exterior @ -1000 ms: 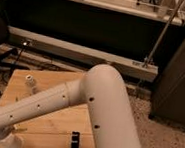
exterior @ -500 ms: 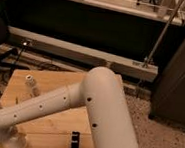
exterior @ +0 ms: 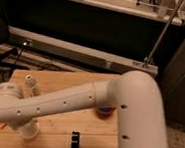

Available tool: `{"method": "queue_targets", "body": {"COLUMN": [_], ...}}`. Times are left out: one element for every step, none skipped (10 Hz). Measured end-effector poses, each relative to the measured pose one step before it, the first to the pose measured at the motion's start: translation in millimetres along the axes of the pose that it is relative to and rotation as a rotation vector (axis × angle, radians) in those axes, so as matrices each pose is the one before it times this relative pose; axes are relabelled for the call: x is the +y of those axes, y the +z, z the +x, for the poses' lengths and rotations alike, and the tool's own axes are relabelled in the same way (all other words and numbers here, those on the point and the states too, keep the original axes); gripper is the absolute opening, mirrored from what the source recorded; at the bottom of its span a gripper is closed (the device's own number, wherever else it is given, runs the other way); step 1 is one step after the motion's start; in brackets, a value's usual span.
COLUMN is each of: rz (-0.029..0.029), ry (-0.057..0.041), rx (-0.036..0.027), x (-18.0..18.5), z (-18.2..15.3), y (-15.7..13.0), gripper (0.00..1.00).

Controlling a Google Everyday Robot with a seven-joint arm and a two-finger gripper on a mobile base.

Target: Place the ceramic cup over the eraser

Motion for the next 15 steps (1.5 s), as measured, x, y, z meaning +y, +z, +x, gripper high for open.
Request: {"method": "queue_targets", "body": {"rz": [-0.02671,-0.00077,0.02522,0.01524,0.01575,0.00263,-0.01142,-0.02355,-0.03421,-0.03293,-0.03325,-0.01462,-0.01552,-0.00361,0.00238], "ry": [0.06176,0.04633,0.06593,0.04436,0.04514,0.03729,0.03862,0.02998,0.02245,0.00518,-0.01177,-0.01408,-0.01878,-0.01395,-0.0095], "rx": [0.02745,0.01924,0.0296,0.01825,0.01963,0.01434,0.00469,0.00026,0.00025,0.00007,-0.00391,-0.00399,-0.00823,-0.00304,0.00351], "x": [38.28,24.94,29.55,19.44,21.24,19.76,21.76,19.75,19.16,12.73,8.49,1.75,1.9,-0.88,-0.99], "z": [-2.41,0.12,2.44,2.88,3.26,2.46,-0.43,-2.66,-4.31,-5.71,-10.43,-8.03,-12.71,-7.44,-6.76], "y": [-25.27,-19.56,-27.97,-16.34,-17.69,-12.44,-7.75,-3.42,-1.73,-0.45,0.6,0.5,0.86,-0.17,-1.4], "gripper": [0.0,0.0,0.0,0.0,0.0,0.0,0.0,0.0,0.0,0.0,0.0,0.0,0.0,0.0,0.0]}}
